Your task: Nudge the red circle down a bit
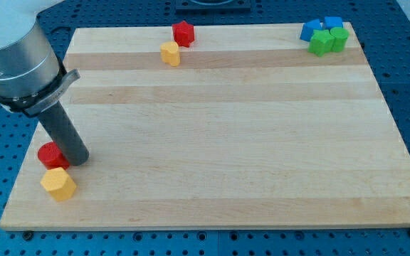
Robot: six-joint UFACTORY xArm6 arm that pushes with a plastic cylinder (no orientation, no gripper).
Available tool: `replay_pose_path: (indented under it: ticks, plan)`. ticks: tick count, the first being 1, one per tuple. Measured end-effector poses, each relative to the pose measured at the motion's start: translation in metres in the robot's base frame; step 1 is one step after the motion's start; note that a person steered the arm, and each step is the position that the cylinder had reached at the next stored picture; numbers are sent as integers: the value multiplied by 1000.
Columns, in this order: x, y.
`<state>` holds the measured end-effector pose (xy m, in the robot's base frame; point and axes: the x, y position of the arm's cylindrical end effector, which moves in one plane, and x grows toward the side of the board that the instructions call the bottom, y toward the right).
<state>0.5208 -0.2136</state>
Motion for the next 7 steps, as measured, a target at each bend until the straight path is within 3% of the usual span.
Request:
replay_pose_path:
  ticks: [5, 7]
  plan:
    - [-46, 5]
    - [-35, -30]
